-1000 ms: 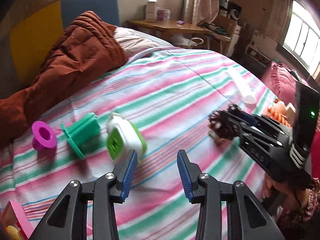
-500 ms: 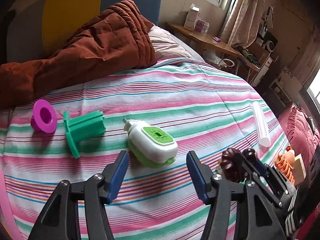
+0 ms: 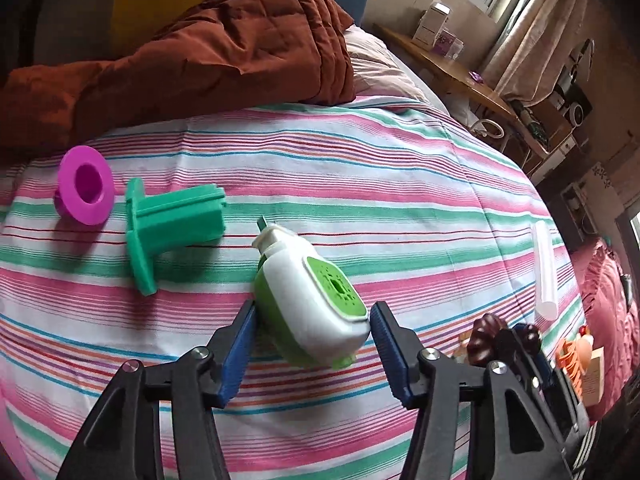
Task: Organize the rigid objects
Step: 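Grasp the green plug-in air freshener with the left tool while the right tool holds the hair clip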
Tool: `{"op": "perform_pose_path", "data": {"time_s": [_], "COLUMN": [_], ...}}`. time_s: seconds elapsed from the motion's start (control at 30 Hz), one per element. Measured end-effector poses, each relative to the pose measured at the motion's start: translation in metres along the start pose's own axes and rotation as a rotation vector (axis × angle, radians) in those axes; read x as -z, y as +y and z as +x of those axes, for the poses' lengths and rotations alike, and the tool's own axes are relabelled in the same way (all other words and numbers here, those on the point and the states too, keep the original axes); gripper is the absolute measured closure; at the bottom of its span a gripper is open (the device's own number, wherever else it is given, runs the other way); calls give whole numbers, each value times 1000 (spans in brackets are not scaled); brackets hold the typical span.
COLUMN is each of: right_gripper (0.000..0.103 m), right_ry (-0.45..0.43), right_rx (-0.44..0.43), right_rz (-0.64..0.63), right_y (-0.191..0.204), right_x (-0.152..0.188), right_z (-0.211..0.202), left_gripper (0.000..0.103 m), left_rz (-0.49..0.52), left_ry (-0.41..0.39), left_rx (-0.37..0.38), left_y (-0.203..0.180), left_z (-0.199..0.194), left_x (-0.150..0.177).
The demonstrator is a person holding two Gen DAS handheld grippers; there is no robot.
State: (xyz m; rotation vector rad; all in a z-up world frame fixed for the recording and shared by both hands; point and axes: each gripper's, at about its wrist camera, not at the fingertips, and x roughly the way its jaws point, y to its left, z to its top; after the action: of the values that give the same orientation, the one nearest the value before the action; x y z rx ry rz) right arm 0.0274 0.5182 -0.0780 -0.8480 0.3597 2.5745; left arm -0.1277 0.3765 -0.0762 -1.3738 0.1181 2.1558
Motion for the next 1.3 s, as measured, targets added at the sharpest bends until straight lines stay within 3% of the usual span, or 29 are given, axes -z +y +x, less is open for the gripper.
{"op": "perform_pose_path", "data": {"time_s": [0.07, 0.17, 0.27, 0.4, 0.5, 0.57, 0.63, 0.8, 0.97, 1.03, 1.13, 1.3], "right_gripper": [81, 81, 81, 81, 81, 81, 81, 81, 81, 81, 81, 81], "right_ry": [0, 0, 0, 0, 0, -1, 0, 0, 0, 0, 0, 0], "right_rx": [0, 1, 6, 6, 3, 2, 2, 7, 6, 6, 5, 8], "right_rz": [0, -2, -7, -6, -2, 0, 1, -4, -4, -4, -4, -6], "right_y": [0, 0, 1, 0, -1, -1, -1, 1, 1, 1, 1, 1], "right_x": [0, 0, 0, 0, -1, -1, -1, 0, 0, 0, 0, 0], "right_z": [0, 0, -1, -1, -1, -1, 0, 0, -1, -1, 0, -1], "left_gripper": [46, 46, 46, 47, 51, 51, 51, 50, 48, 48, 48, 42], "left_rz": [89, 247, 383, 585, 614, 545, 408, 79, -149, -181, -149, -270], "left_ry": [-22, -97, -123, -101, -62, -50, -66, -36, 123, 149, 137, 184], "left_rx": [-70, -236, -300, -323, -190, -101, -56, -28, 101, 158, 138, 169], "left_y": [-4, -10, -17, -42, -53, -51, -37, 6, 18, 13, 4, 16], "left_z": [-14, -40, -55, -46, -41, -48, -58, -61, -35, -29, -26, -13], "left_x": [10, 30, 51, 70, 69, 62, 53, 50, 58, 62, 56, 31]}}
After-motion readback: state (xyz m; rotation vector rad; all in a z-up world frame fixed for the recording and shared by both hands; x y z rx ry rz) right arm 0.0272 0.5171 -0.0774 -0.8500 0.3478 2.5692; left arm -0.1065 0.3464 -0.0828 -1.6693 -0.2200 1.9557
